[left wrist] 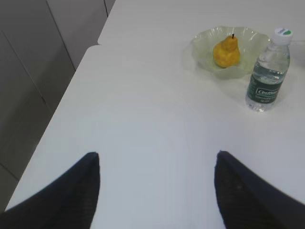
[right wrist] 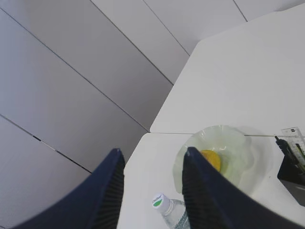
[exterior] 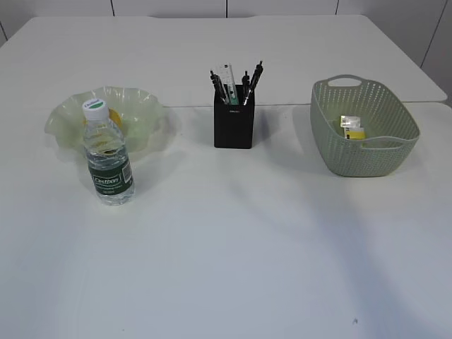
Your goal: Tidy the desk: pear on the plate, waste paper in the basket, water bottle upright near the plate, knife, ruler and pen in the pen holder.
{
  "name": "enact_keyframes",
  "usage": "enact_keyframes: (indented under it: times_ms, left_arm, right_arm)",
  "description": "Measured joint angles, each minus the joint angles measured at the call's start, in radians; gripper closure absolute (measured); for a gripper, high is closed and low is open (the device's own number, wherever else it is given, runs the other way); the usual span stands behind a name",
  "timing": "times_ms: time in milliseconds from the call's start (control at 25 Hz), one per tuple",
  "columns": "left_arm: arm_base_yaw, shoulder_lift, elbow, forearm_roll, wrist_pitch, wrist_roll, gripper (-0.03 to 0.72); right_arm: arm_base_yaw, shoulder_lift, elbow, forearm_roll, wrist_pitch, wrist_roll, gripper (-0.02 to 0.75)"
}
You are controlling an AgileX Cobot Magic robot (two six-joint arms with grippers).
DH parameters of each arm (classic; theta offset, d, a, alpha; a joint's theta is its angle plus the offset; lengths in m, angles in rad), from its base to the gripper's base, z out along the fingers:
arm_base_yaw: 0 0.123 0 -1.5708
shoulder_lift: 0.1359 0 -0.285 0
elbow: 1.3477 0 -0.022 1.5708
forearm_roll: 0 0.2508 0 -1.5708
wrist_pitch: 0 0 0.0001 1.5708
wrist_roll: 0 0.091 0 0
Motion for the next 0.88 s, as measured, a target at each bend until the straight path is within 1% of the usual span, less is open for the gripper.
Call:
enact_keyframes:
  times_ms: [520,880]
  left_arm:
    - [0.0,0.0,0.099,0.012,0.0,-0.001,0.16]
    - [0.0,0.0,0.161,0.012,-0.052,-0.001,0.16]
  right_arm:
    - [0.0,-0.16,0.153,0.0,-0.007,0.0,0.43]
    - [0.0,-0.319,0.277,0.0,-0.014,0.0,0.427]
